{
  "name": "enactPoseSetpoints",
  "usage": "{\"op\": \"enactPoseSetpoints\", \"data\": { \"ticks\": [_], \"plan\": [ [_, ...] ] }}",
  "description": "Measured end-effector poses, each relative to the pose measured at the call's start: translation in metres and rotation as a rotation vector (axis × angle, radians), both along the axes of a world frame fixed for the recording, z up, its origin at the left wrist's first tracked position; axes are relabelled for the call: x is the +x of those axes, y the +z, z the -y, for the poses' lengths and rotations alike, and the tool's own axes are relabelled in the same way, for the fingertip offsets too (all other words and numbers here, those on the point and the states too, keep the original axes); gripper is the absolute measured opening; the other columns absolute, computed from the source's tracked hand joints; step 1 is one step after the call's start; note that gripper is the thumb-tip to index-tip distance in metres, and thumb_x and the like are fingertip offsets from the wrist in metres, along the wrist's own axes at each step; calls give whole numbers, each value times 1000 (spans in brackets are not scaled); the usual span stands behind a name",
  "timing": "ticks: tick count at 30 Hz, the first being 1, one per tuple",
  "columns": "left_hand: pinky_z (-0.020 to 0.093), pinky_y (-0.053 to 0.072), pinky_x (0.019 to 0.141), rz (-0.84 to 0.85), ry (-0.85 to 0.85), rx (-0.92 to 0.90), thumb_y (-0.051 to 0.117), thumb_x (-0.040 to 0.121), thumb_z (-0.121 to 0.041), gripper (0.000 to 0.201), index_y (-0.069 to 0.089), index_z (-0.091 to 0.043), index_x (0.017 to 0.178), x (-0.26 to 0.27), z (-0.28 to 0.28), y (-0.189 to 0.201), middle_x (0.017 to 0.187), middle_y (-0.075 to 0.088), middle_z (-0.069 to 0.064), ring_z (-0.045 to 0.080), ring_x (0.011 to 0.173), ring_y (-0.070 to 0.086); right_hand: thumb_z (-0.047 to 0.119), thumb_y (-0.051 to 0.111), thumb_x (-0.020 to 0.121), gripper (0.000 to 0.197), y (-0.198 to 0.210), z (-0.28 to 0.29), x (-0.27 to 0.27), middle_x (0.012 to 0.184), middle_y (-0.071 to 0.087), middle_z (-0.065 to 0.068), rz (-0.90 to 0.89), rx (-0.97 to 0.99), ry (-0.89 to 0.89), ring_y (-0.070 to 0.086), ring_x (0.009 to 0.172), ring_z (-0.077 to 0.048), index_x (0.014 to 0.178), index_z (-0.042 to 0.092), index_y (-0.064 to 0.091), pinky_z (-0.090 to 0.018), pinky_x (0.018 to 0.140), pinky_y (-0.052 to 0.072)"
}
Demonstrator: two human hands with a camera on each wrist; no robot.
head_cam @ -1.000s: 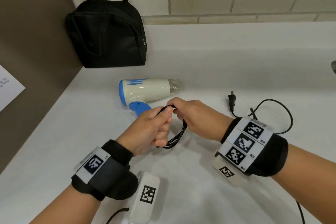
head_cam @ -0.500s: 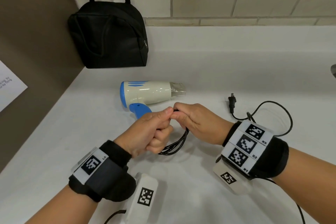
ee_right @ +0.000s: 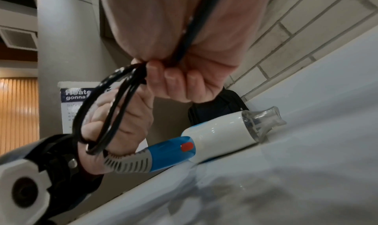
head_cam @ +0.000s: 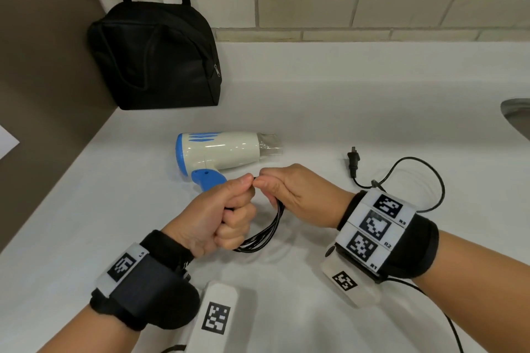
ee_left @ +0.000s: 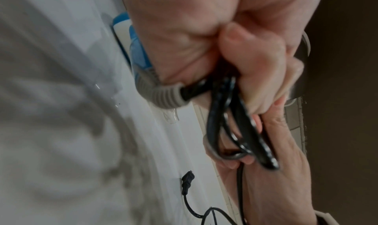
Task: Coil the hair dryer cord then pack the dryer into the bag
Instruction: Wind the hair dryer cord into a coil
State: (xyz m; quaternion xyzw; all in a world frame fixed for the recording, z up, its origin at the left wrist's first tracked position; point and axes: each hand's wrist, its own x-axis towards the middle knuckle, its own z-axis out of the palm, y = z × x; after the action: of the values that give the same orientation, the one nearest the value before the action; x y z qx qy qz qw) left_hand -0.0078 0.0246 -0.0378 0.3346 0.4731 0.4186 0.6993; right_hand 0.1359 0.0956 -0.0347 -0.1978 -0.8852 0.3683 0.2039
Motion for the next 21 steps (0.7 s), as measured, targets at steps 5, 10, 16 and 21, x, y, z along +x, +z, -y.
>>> {"op": "enactPoseSetpoints", "data": {
  "ticks": [5,10,16,21],
  "plan": [
    [7,11,34,29,121,-7,47,77,-54,52,32,-24,37,-4,0,-1,32,21,-14,5,29,5,32,37,93,20,14,-6,12,57,54,-2,224,-216,5,50,51,-13,84,20,51,-22,62,43],
    [16,2,35,237,263,50,64,63,-51,47,37,-22,38,-18,1,6,45,9,-6,9,35,2,50,22,91,42,14,-14,38,82,66,-5,714,375,-116,60,76,-20,111,23,47,-33,68,41],
    [16,9,29,113,425,108,40,86,-41,46,24,-22,47,11,-7,12,35,20,-8,4,30,8,23,28,98,30,2,11,14,111,60,-7,916,637,-74,59,101,-30,115,15,50,-28,59,29],
    [17,14,33,-116,543,251,34,92,-40,49,23,-20,49,39,-11,18,38,22,-11,4,32,15,23,35,95,27,6,28,-7,103,61,-10,817,525,-28,55,78,-26,100,8,57,-30,55,29]
  ]
}}
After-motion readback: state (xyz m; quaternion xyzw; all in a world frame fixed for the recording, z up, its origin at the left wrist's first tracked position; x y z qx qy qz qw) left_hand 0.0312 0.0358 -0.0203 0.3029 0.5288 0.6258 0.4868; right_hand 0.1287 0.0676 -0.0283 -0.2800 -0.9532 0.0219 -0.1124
